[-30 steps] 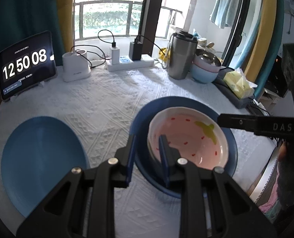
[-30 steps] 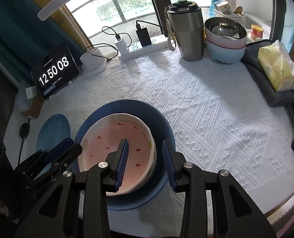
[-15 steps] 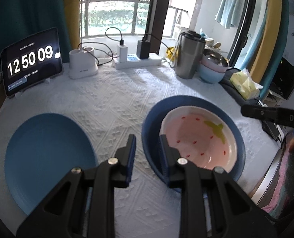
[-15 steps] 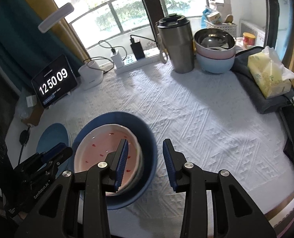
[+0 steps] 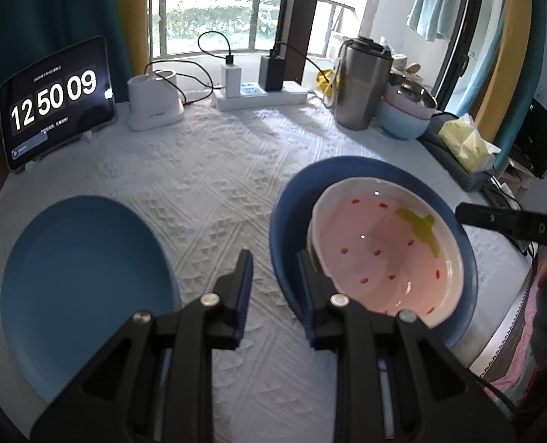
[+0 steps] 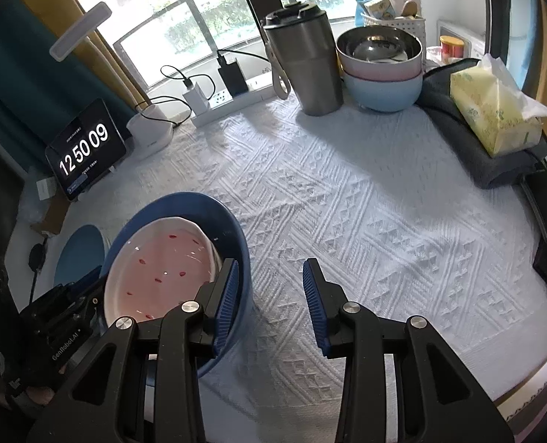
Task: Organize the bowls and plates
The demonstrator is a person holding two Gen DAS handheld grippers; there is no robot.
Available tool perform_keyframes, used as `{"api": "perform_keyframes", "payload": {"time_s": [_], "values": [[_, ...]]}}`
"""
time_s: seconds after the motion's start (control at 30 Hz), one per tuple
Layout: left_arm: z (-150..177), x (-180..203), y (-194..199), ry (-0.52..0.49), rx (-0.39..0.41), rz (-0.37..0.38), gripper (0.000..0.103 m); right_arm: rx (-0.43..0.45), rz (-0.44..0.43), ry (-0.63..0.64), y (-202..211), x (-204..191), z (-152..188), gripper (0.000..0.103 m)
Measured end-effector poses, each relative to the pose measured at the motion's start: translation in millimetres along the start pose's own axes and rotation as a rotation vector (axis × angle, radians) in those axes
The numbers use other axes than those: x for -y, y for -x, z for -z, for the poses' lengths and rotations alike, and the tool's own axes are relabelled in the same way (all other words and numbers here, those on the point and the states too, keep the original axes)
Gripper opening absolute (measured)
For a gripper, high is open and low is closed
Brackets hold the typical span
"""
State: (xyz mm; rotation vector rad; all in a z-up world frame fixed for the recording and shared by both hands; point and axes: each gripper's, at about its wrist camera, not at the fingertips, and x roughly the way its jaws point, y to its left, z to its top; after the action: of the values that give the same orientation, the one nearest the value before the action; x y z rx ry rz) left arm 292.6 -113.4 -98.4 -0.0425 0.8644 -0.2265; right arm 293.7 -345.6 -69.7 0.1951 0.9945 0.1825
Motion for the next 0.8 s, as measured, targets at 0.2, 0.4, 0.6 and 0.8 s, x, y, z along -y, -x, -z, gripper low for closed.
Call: {"api": "perform_keyframes", "payload": {"time_s": [0.2, 0.4, 0.6, 0.8], "values": [[0, 0, 0, -0.013, 0.004, -0.001, 0.025, -0.018, -0.016, 0.011, -8, 1, 3, 0.038], [-1, 7, 1, -0.070, 0.005, -0.056, 0.027, -0.044, -0.027, 0.034, -21, -3, 11, 0.038], [-3, 12, -1, -0.083, 0.017, -0.116, 0.027, -0.005, 0.016, 0.087, -23, -11, 16, 0.039], [1, 18, -2, -0.098, 0.061, -0.179, 0.027, 0.045, 0.063, 0.085, -22, -8, 23, 0.055]]}}
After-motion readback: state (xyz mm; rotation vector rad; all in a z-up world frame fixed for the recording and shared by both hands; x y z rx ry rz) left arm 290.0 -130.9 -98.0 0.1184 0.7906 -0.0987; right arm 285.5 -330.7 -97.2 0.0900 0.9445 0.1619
